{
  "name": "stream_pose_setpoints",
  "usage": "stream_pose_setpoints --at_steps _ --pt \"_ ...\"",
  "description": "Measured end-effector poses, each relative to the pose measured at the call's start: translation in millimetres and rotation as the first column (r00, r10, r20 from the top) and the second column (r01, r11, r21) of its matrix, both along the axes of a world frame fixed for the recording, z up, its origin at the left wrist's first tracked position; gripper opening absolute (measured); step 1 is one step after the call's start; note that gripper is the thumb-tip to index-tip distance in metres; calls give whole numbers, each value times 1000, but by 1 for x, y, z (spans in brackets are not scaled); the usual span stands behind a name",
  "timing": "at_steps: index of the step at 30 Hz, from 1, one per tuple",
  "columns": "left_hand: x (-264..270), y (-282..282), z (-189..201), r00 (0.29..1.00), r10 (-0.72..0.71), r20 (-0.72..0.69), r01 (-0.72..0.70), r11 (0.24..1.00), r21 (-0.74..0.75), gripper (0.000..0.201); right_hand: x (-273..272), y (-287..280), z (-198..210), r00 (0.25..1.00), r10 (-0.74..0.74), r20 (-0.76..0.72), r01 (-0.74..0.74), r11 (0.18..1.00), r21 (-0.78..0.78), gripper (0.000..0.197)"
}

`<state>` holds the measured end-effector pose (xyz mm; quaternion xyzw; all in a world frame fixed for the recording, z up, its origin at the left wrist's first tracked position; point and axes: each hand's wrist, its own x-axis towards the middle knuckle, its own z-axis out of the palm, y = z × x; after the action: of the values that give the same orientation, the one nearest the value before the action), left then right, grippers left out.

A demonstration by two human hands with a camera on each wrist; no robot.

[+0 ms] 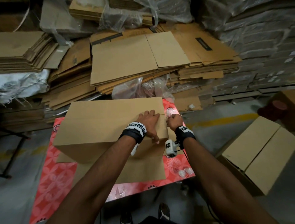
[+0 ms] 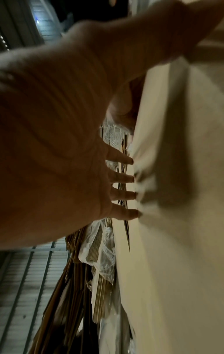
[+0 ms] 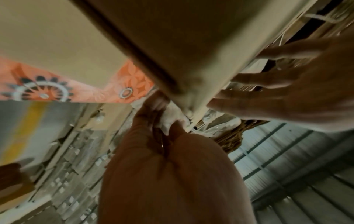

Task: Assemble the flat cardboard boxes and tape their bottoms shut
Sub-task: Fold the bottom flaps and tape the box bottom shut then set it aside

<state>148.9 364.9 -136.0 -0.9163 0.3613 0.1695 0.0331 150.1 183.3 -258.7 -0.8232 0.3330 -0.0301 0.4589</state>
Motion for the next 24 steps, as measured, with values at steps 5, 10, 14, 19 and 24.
stream_pose_setpoints --at_steps 5,10,14,19,24 --pt "4 -7 3 999 -32 15 32 999 22 133 -16 11 19 992 -86 90 68 981 183 33" --pt "4 -13 4 1000 -8 -17 9 1000 22 118 -22 1 9 970 -195 144 67 786 614 31" --pt "4 -14 -1 1000 21 -8 -21 1000 3 116 -39 6 7 967 -231 110 75 667 742 30" --pt "1 -14 -10 999 34 10 -34 999 -34 113 -40 10 13 941 -277 191 65 707 704 38" --pt "2 -9 -13 999 34 8 -33 997 -63 116 -45 7 16 904 -322 279 15 678 735 34"
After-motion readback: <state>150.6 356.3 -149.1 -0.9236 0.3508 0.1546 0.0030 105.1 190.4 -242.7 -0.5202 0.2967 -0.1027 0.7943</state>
